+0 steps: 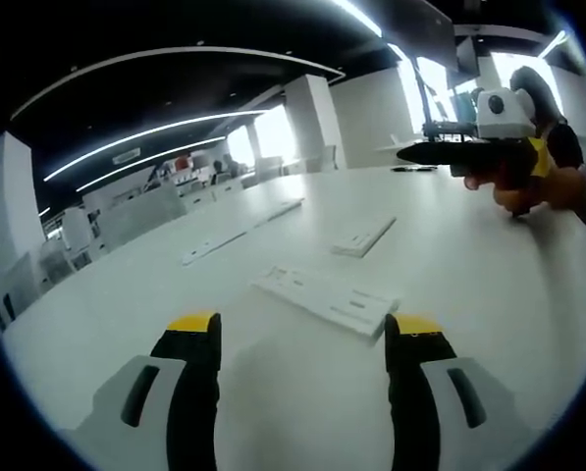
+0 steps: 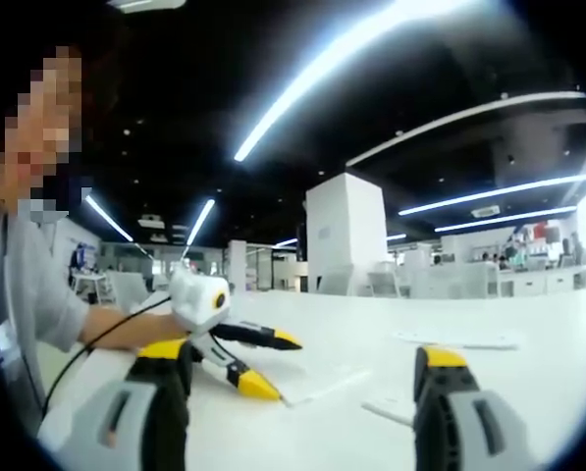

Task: Locate the socket holder cover, grip the socket holder cover, clip it into the socket holder slot.

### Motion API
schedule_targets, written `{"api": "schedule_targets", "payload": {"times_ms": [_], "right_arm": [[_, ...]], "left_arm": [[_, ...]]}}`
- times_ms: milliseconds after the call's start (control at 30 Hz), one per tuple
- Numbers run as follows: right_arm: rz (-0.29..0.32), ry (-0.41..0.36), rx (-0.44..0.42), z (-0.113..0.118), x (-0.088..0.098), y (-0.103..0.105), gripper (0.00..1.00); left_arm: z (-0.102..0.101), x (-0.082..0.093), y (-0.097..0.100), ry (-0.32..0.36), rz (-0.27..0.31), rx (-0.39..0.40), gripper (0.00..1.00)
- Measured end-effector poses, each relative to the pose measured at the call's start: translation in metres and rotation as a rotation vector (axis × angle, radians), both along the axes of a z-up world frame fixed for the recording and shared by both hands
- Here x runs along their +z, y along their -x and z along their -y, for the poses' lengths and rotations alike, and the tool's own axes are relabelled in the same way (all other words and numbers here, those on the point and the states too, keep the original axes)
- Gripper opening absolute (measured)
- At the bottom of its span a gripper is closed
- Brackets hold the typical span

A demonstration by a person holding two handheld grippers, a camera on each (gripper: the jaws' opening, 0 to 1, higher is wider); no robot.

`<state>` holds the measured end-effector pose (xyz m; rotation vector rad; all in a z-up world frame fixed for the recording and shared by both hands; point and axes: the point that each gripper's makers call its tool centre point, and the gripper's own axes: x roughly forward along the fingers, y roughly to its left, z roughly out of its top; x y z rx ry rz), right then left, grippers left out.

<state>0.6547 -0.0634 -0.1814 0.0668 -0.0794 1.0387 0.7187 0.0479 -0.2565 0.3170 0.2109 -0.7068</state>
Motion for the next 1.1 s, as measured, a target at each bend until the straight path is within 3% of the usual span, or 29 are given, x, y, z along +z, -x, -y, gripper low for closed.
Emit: {"api": "schedule_targets", "payload": {"times_ms": [1100], "right_arm": [[0.011,0.022,0.004,0.0011,-0.0025,-0.0006,0.94]], "left_arm": [[-0.0014,-0.0025,-0.003,0.019,-0.021,0.036,0.67]]}}
